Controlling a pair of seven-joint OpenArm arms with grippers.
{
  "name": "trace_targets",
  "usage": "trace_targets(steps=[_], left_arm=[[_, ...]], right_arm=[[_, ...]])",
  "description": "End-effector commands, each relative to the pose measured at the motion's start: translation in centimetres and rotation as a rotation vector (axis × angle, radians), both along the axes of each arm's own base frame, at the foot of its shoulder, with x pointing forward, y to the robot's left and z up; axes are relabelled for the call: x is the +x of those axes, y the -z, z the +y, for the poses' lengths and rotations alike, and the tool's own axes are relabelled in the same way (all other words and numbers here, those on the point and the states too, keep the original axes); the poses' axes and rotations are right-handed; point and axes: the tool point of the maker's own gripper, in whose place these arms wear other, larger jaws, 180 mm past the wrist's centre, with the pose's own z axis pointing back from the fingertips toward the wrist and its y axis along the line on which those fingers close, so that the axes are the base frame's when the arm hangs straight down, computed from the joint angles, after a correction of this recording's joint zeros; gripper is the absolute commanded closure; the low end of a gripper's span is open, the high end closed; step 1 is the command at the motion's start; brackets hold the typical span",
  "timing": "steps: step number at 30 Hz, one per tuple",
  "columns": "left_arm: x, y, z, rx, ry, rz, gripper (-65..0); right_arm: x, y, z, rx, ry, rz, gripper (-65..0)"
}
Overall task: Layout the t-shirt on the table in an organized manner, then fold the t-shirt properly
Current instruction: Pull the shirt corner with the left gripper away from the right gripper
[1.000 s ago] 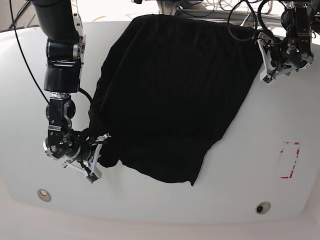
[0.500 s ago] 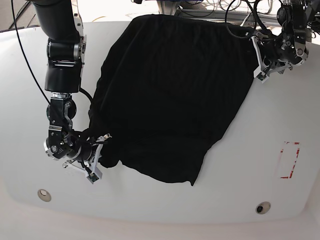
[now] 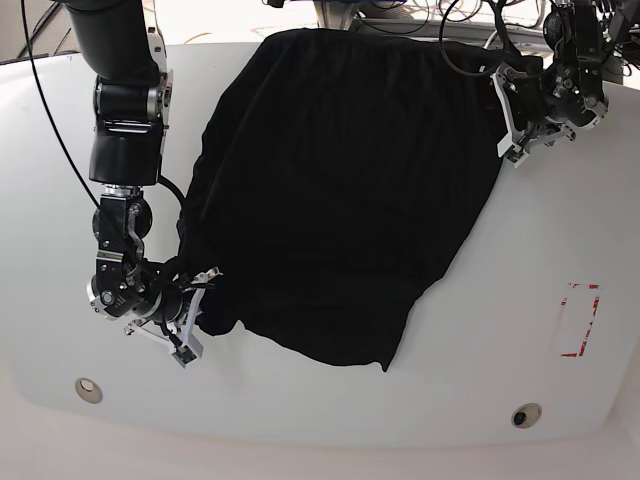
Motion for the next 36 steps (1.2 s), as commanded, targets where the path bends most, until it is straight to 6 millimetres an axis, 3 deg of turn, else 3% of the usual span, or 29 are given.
trace_targets(steps=[1, 5, 17, 22, 24, 32, 36], left_arm=[[-0.9, 0.4, -0.8, -0.027, 0.006, 0.031, -19.6], [-0.8, 0.4, -1.1, -0.036, 0.003, 0.028, -12.4], [-0.4, 0.1, -1.7, -0.046, 0.113, 0.004, -11.1], [0.1, -0.2, -1.2, -0.04, 0.099, -0.01, 0.0], [0.4, -0.4, -1.0, -0.041, 0.082, -0.022, 0.0], [3.7, -2.3, 0.8, -0.026, 0.006, -0.12, -0.3], [6.3, -3.9, 1.2, -0.014, 0.005, -0.187, -0.3]], right_arm=[[1.4, -2.5, -0.2, 0.011, 0.003, -0.072, 0.0], [1.4, -2.5, -0.2, 0.011, 0.003, -0.072, 0.0], [1.4, -2.5, -0.2, 0.011, 0.003, -0.072, 0.0], [1.4, -2.5, -0.2, 0.011, 0.003, -0.072, 0.0], [1.4, -2.5, -0.2, 0.011, 0.003, -0.072, 0.0], [1.4, -2.5, -0.2, 0.011, 0.003, -0.072, 0.0], [1.4, -2.4, -0.2, 0.01, 0.003, -0.07, 0.0]])
